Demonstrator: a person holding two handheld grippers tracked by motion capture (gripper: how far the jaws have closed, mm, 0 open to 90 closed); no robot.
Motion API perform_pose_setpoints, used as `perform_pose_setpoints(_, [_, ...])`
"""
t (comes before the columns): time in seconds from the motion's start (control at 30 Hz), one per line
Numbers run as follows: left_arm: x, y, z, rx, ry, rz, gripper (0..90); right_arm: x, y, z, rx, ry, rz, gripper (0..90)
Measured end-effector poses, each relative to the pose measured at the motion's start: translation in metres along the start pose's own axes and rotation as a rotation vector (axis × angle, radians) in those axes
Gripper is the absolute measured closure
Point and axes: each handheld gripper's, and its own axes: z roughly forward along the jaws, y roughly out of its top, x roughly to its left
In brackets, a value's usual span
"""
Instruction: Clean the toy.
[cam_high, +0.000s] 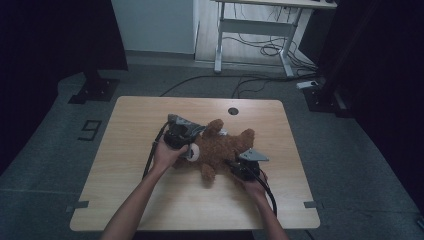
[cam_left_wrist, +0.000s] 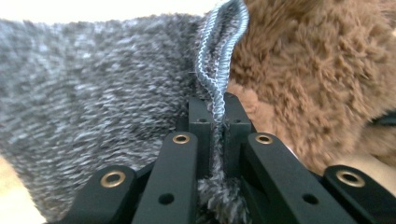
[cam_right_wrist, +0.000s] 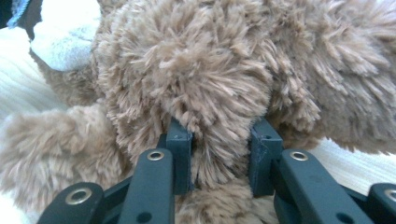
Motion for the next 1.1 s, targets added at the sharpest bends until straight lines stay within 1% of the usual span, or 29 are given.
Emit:
perform_pose_setpoints(0.07, [-0.003,-0.01,-0.004,-0.01,-0.009,0.007,85.3,0.003,-0.003,-0.002,0.004,0.001,-0.013,67.2])
perform_pose_setpoints(0.13, [-0.009,-0.022,-0.009,-0.035,-0.011,0.014,85.6,0.006,-0.006,-0.006,0.02,0.009,-0.022,65.3])
perform_pose_setpoints(0.27, [-0.019,-0.039,-0.016,-0.07,-0.006,0.018,86.0,0.011,-0.008,-0.017,0.045,0.01,-0.047,57.4])
perform_pose_setpoints(0.3, [-0.02,-0.043,-0.017,-0.082,-0.009,0.013,86.1,0.012,-0.008,-0.021,0.05,0.021,-0.052,55.5])
perform_pose_setpoints(0.33, [-0.022,-0.047,-0.018,-0.092,-0.015,0.01,86.1,0.011,-0.006,-0.025,0.05,0.032,-0.046,54.0])
perform_pose_setpoints(0.4, [-0.025,-0.053,-0.02,-0.107,-0.02,0.021,86.2,0.011,-0.001,-0.037,0.023,0.051,-0.027,49.3])
perform_pose_setpoints(0.47, [-0.028,-0.057,-0.02,-0.122,-0.015,0.023,86.2,0.012,0.01,-0.052,-0.037,0.059,-0.025,42.8])
perform_pose_setpoints(0.5, [-0.029,-0.058,-0.021,-0.125,-0.013,0.023,86.2,0.012,0.016,-0.057,-0.055,0.058,-0.03,39.6])
perform_pose_setpoints(0.53, [-0.029,-0.059,-0.021,-0.127,-0.016,0.022,86.2,0.012,0.024,-0.062,-0.078,0.047,-0.037,36.5])
perform_pose_setpoints(0.57, [-0.029,-0.06,-0.022,-0.127,-0.018,0.019,86.1,0.012,0.037,-0.066,-0.099,0.037,-0.046,34.3])
perform_pose_setpoints(0.6, [-0.03,-0.06,-0.022,-0.128,-0.019,0.02,86.2,0.012,0.044,-0.067,-0.108,0.032,-0.053,33.6])
perform_pose_setpoints(0.63, [-0.03,-0.061,-0.023,-0.127,-0.023,0.016,86.1,0.01,0.053,-0.067,-0.115,0.021,-0.06,32.5])
perform_pose_setpoints(0.7, [-0.03,-0.063,-0.024,-0.131,-0.031,0.012,86.2,0.006,0.068,-0.061,-0.108,0.008,-0.057,29.8])
perform_pose_setpoints(0.73, [-0.03,-0.064,-0.024,-0.135,-0.032,0.01,86.1,0.002,0.075,-0.055,-0.088,-0.003,-0.056,29.1])
perform_pose_setpoints(0.77, [-0.03,-0.065,-0.025,-0.138,-0.035,0.007,86.1,-0.001,0.077,-0.05,-0.072,-0.002,-0.047,28.9])
perform_pose_setpoints(0.8, [-0.03,-0.066,-0.025,-0.141,-0.037,0.006,86.1,-0.005,0.078,-0.041,-0.036,0.022,-0.029,29.0])
perform_pose_setpoints(0.87, [-0.03,-0.068,-0.025,-0.148,-0.04,0.003,86.1,-0.006,0.073,-0.029,0.027,0.039,-0.035,30.6])
perform_pose_setpoints(0.9, [-0.03,-0.069,-0.026,-0.151,-0.043,0.001,86.1,-0.007,0.069,-0.024,0.058,0.061,-0.04,33.4])
perform_pose_setpoints(0.93, [-0.03,-0.069,-0.026,-0.151,-0.045,0.001,86.1,-0.008,0.063,-0.02,0.083,0.097,-0.034,33.9])
perform_pose_setpoints(0.97, [-0.029,-0.07,-0.026,-0.152,-0.052,-0.002,86.1,-0.008,0.059,-0.019,0.085,0.108,-0.024,34.3])
perform_pose_setpoints(1.03, [-0.03,-0.071,-0.027,-0.153,-0.059,-0.004,86.1,-0.01,0.052,-0.023,0.073,0.134,0.007,36.1])
perform_pose_setpoints(1.1, [-0.031,-0.072,-0.029,-0.149,-0.07,-0.009,86.0,-0.008,0.046,-0.026,0.076,0.141,0.007,37.5])
